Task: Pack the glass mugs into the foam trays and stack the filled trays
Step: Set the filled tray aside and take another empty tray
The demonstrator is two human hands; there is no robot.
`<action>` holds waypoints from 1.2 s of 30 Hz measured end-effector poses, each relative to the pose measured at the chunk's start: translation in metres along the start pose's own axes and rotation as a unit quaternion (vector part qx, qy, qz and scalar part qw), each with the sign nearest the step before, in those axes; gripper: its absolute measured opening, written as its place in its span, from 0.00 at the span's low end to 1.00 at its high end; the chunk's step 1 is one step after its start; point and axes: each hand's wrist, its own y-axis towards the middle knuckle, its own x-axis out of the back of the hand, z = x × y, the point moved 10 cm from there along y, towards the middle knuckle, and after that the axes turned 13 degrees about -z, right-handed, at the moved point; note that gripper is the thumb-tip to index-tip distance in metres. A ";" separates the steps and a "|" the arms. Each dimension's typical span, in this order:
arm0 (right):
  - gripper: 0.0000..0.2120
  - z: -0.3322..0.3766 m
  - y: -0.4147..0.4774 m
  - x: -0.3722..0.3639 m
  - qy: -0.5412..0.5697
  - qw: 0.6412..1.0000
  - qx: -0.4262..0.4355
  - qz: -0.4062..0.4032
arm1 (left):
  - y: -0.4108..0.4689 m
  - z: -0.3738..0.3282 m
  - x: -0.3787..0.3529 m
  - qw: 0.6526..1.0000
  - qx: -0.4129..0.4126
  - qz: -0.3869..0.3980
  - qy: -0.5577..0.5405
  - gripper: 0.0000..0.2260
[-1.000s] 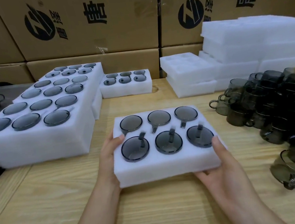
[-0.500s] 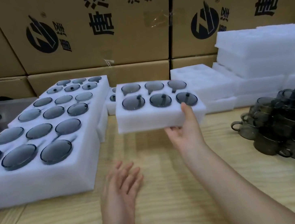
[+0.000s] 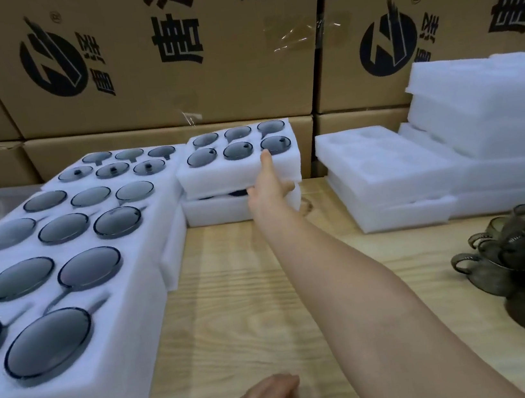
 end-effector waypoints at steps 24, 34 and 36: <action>0.14 0.170 -0.024 0.098 -0.792 0.340 0.496 -0.104 | -0.015 0.016 0.010 0.986 0.156 0.027 -0.053 0.07; 0.10 0.164 -0.207 0.219 -0.466 0.628 0.622 0.041 | -0.024 0.052 0.021 0.903 0.365 -0.093 -0.205 0.09; 0.08 0.154 -0.230 0.255 -0.452 0.648 0.609 0.073 | -0.025 0.057 0.023 0.865 0.407 -0.131 -0.263 0.09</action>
